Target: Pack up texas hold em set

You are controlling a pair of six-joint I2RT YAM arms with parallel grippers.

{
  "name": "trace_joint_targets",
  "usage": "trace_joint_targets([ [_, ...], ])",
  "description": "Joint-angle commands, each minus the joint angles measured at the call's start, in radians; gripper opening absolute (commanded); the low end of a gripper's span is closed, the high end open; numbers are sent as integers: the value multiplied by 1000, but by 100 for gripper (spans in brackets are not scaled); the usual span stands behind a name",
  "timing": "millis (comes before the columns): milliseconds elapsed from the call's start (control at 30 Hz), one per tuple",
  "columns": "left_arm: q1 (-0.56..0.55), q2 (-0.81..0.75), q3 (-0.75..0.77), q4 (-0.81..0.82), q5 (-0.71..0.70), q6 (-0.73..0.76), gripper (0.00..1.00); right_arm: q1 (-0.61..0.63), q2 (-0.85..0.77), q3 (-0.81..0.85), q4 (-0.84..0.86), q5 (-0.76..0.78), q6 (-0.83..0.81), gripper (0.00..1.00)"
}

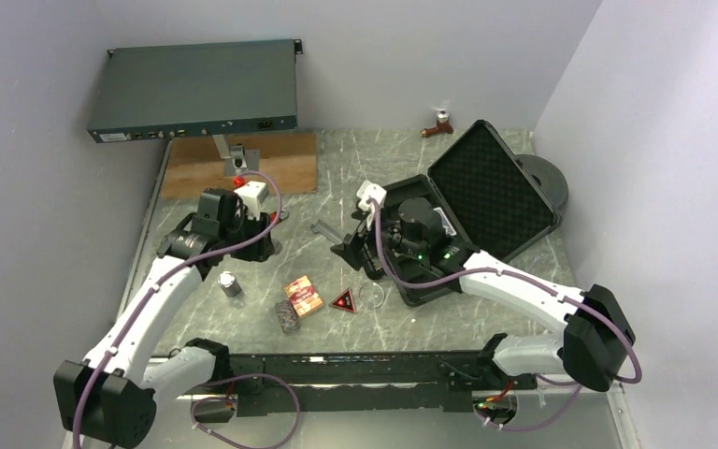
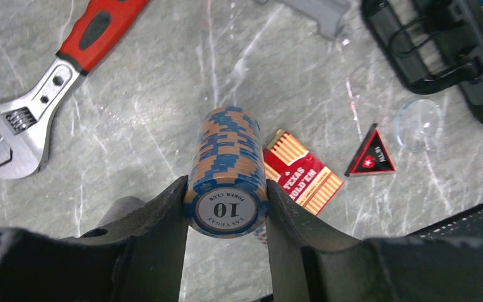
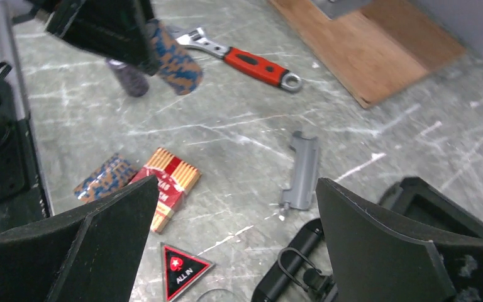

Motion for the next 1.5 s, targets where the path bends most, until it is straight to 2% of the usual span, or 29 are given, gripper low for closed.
trace_joint_targets([
  [0,-10,-84,-3,131,127,11,0,48,-9,-34,109,-90,-124,100],
  [133,-23,-117,-14,161,210,23,0,84,18,-24,75,-129,-172,100],
  [300,-41,-144,-27,185,239,32,0,99,35,-5,42,-136,-194,100],
  [567,-75,-161,-36,194,265,48,0,112,83,-3,99,-202,-189,100],
  [967,-186,-210,-59,207,300,98,0,136,171,73,103,-236,-252,96],
  [1300,-222,-243,-73,227,370,112,0,151,186,85,71,-271,-258,84],
  [1400,-228,-253,-76,232,390,112,0,154,186,85,71,-292,-260,77],
  [1467,-232,-255,-78,235,403,112,0,157,189,90,63,-302,-263,67],
])
